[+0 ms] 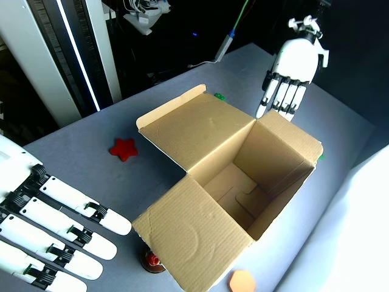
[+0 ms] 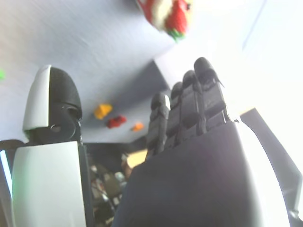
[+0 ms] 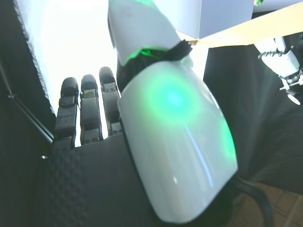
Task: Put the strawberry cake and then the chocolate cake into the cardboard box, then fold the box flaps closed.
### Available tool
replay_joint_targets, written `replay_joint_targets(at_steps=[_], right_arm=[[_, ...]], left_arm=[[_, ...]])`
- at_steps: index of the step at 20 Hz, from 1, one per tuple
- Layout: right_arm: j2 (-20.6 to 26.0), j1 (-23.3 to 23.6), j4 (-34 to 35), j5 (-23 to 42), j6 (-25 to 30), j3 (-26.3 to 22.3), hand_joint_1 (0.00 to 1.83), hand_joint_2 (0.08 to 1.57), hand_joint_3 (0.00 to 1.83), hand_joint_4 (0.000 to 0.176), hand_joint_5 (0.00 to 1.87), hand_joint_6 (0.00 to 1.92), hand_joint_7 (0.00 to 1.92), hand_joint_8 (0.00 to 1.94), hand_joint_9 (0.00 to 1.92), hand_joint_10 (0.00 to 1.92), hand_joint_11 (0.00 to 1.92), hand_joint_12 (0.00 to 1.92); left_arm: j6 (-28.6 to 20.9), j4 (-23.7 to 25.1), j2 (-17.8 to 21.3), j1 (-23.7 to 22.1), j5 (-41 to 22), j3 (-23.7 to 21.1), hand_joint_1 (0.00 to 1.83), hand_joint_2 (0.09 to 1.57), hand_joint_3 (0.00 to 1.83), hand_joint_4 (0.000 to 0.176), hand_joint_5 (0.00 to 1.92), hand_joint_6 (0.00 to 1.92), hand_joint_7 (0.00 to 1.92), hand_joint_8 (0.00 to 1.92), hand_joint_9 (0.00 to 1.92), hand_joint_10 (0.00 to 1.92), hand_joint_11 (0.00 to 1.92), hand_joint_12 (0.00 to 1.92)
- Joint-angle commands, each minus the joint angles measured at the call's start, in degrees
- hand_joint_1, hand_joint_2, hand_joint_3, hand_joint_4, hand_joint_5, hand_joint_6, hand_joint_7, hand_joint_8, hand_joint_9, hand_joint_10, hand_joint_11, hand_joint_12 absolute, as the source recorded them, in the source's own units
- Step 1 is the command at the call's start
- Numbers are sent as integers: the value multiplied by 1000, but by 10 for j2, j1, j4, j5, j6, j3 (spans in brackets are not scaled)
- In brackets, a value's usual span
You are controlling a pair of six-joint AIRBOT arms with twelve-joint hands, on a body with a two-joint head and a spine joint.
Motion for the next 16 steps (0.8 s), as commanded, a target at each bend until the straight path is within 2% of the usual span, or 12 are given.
replay_joint_targets(at_steps=[1,4,7,9,12,14,15,16], right_arm=[[7,7,-5,61,-3,1,1180,1121,4,35,43,3,73,2,46,3,0,84],[7,7,-5,61,-3,1,1204,1108,0,32,43,1,65,0,41,1,0,80],[7,7,-5,61,-3,1,1214,1107,0,32,27,1,52,2,25,0,0,83],[7,7,-5,60,-3,0,1203,1113,2,27,43,7,55,2,16,2,0,57],[7,7,-5,60,-3,-1,1218,1112,0,31,35,0,53,1,3,1,4,6],[7,7,-5,60,-3,-1,1210,1114,1,28,32,0,42,0,1,0,1,5],[7,7,-5,60,-3,-1,1211,1111,0,28,36,2,44,1,10,4,12,11],[7,7,-5,60,-3,-1,1220,1106,0,34,32,0,39,0,4,1,7,11]], left_arm=[[5,-43,0,-6,-3,4,1194,1027,6,58,133,2,83,1,118,7,0,523],[10,-47,-10,-7,8,3,1192,1028,6,59,123,0,83,1,108,2,0,525],[17,-47,-21,-7,19,5,1222,1014,0,71,128,3,90,2,116,4,0,523],[23,-47,-32,-7,25,11,1211,1015,0,65,130,2,86,0,110,1,0,510],[24,-47,-54,-7,33,34,1201,1024,3,64,127,3,97,3,108,3,0,533],[24,-48,-67,-9,37,51,1191,1023,1,70,126,1,88,0,103,2,0,544],[24,-48,-76,-11,38,61,1202,1024,1,65,133,2,85,0,100,0,0,524],[24,-47,-83,-12,39,69,1201,1021,0,66,138,4,90,2,105,3,0,519]])
